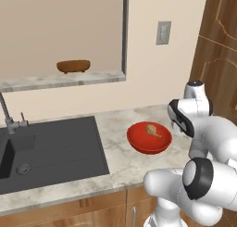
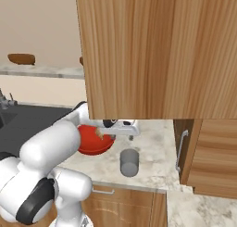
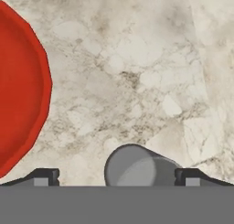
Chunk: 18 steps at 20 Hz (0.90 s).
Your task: Move the glass cup from next to the sink to the open cabinet. Then, move the bowl with the onion to the fridge to clear the area for faucet cleaning.
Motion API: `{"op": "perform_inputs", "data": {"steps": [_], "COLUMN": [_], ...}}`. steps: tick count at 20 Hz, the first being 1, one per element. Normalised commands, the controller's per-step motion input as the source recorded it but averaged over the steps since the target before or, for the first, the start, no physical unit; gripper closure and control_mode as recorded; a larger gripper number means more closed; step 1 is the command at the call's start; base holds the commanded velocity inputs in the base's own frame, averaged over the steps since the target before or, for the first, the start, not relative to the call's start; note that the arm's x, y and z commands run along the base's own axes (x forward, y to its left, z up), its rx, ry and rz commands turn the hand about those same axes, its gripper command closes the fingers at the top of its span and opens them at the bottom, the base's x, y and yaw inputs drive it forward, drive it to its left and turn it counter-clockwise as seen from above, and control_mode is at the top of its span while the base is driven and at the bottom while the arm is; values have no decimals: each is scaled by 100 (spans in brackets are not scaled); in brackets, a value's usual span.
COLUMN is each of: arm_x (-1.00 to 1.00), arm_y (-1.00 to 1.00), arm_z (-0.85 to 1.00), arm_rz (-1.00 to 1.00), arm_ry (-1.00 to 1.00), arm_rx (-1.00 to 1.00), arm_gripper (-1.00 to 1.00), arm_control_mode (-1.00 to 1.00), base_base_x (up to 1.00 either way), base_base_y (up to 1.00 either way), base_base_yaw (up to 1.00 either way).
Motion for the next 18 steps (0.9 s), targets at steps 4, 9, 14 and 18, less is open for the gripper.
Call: {"op": "perform_inputs", "data": {"steps": [4, 9, 14, 18], "arm_x": [-29, -5, -5, -26], "arm_y": [0, 0, 0, 0], "arm_z": [-15, -37, -45, -24], "arm_rz": [0, 0, 0, 0], "arm_ry": [15, 11, 9, 5], "arm_rx": [0, 0, -1, 0], "arm_gripper": [-100, -100, -100, -100], "arm_control_mode": [-100, -100, -100, -100], "base_base_x": [0, 0, 0, 0], "base_base_y": [0, 0, 0, 0], "base_base_yaw": [0, 0, 0, 0]}}
